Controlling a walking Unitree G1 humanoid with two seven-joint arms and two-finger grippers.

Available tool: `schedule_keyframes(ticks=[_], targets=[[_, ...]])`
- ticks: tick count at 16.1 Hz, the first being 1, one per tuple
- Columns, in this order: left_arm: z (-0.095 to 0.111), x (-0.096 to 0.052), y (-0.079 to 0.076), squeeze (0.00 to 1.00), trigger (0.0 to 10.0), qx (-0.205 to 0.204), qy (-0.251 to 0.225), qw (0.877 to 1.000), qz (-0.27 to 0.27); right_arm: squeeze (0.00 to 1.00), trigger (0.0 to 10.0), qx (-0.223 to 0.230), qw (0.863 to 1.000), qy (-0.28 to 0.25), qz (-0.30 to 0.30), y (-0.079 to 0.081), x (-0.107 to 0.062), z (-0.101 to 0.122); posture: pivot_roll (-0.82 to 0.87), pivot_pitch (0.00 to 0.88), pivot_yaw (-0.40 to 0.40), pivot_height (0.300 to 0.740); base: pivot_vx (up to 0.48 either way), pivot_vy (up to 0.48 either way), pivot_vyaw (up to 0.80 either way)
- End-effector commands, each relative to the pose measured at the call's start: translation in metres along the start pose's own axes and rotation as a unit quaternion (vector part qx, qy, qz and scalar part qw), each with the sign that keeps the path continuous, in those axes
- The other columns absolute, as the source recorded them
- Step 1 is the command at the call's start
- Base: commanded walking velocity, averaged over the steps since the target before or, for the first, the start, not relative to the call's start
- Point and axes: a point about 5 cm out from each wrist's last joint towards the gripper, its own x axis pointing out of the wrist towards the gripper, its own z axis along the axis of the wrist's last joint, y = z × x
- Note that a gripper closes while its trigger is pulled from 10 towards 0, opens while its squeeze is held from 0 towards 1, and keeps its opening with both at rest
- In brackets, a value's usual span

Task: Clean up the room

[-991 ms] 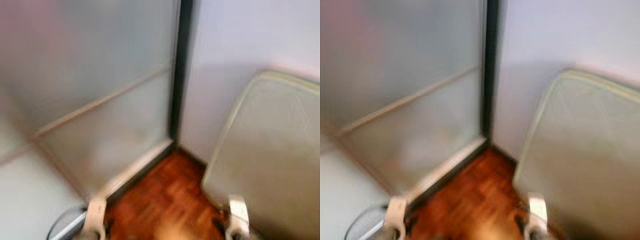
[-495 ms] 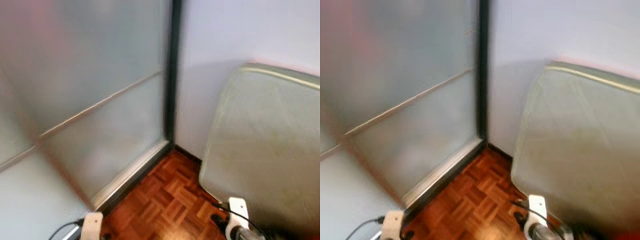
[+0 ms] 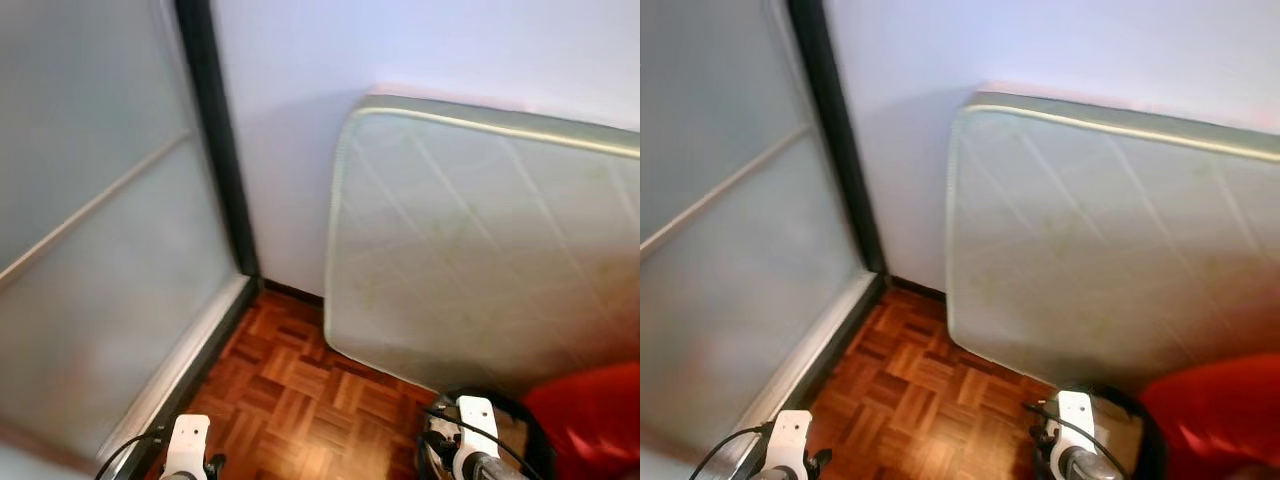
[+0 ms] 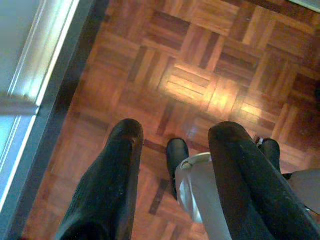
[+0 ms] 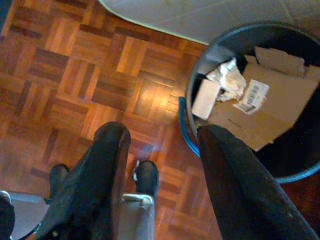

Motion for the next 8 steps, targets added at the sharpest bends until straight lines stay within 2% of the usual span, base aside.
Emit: schedule_keyframes(ticks=[1, 5, 8], targets=[[-0.0063, -0.0015, 0.0028, 0.0, 10.0, 0.0, 0.013, 1.0, 0.002, 0.0, 10.0, 0.0, 1.0, 0.006, 0.001, 0.0016, 0.0002, -0.0024, 0.22, 0.049, -0.014, 0.74, 0.0, 0.0, -0.79], [-0.005, -0.0015, 0.005, 0.0, 10.0, 0.003, 0.012, 1.0, 0.002, 0.0, 10.0, 0.001, 1.0, 0.006, 0.001, 0.0026, 0.0004, -0.0026, 0.22, 0.051, -0.006, 0.74, 0.0, 0.0, -0.79], [-0.0033, -0.0008, 0.0022, 0.0, 10.0, 0.011, 0.011, 1.0, -0.01, 0.0, 10.0, 0.003, 1.0, 0.007, 0.0, 0.0031, 0.0005, -0.0027, 0.23, 0.053, -0.004, 0.74, 0.0, -0.399, -0.79]])
